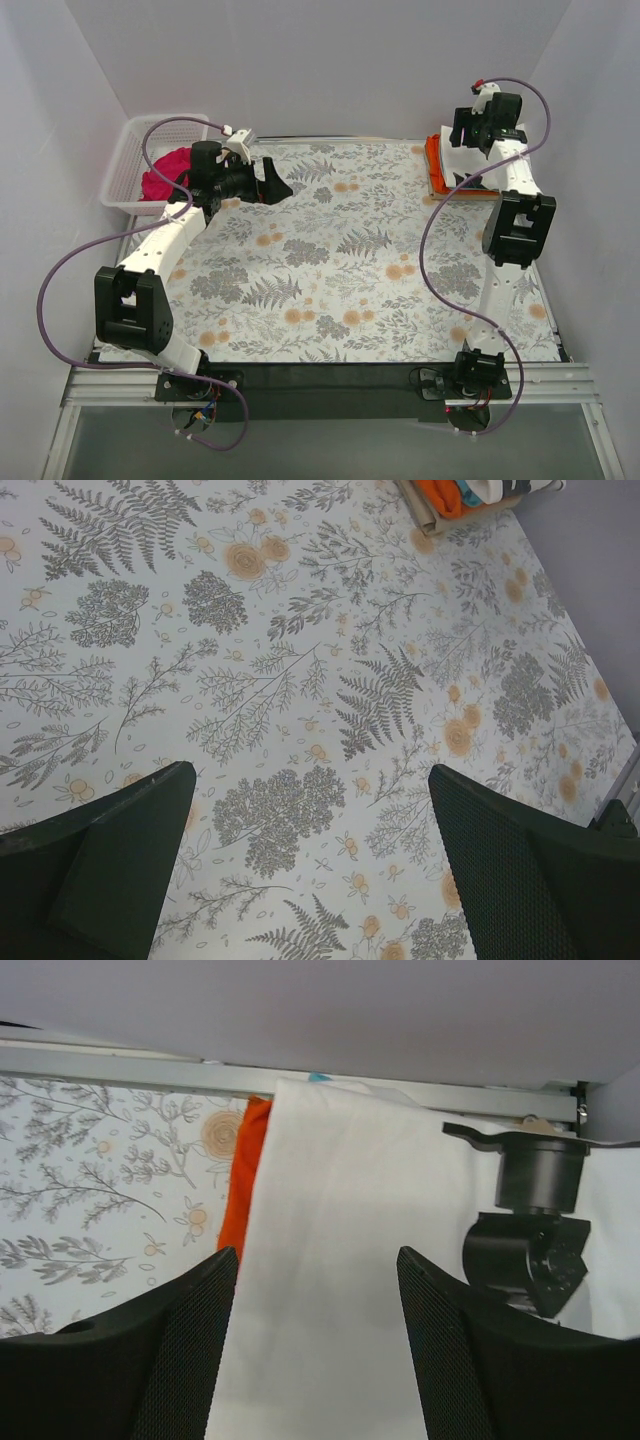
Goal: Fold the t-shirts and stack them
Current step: Neatly place the folded tshirt to the corner
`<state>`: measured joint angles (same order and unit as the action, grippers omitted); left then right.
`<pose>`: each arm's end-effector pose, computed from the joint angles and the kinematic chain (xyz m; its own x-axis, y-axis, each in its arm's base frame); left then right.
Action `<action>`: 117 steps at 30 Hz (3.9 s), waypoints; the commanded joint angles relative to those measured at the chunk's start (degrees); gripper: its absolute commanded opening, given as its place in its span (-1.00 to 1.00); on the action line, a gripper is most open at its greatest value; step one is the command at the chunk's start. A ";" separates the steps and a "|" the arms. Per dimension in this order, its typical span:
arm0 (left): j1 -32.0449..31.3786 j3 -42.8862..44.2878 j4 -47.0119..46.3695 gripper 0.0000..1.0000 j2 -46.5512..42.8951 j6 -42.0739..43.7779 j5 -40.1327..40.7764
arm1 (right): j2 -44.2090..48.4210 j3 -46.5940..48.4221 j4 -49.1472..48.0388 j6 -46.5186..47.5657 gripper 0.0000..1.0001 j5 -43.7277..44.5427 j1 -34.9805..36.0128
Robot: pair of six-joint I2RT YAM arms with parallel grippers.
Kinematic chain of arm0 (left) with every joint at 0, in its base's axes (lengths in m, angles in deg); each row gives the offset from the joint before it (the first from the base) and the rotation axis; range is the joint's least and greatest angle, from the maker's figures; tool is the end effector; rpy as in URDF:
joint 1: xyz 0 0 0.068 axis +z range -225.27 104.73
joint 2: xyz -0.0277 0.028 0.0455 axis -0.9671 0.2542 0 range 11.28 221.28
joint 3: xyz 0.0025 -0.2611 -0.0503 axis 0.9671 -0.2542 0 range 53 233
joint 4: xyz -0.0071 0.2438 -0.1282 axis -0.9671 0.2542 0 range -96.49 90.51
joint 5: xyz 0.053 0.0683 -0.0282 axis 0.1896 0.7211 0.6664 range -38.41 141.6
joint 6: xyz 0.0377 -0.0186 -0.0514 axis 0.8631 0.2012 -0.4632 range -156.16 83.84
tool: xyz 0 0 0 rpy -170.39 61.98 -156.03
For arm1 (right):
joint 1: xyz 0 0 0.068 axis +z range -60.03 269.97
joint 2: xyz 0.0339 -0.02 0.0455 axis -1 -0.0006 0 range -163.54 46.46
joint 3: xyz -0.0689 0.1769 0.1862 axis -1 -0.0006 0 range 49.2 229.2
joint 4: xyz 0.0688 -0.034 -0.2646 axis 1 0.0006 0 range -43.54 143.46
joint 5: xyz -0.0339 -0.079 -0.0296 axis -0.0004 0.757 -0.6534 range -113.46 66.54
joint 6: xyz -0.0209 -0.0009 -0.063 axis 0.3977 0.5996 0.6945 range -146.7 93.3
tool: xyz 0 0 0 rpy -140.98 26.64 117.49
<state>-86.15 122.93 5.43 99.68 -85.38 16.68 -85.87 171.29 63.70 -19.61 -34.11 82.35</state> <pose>0.3670 -0.1011 0.2855 -0.8088 -0.4768 -0.3443 0.0418 0.5374 -0.8423 0.5672 -0.0661 0.2582 -0.4499 -0.0621 -0.8909 -0.0885 0.9958 -0.0248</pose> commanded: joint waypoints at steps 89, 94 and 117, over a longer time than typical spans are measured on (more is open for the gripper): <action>0.50 -4.89 -2.34 0.94 -3.41 -0.18 -2.61 | -7.06 -1.50 -19.70 16.37 -0.97 32.19 15.17; 0.50 -4.37 -2.52 0.96 -3.32 -0.71 -2.00 | -6.80 -0.88 -18.82 16.81 -0.34 31.74 15.26; 1.47 8.57 24.29 0.96 -2.44 3.50 10.39 | 41.17 -31.79 11.23 6.71 0.97 5.66 15.18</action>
<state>-85.10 134.16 24.99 101.56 -83.28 24.04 -46.55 146.39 63.85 -9.46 -19.40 97.54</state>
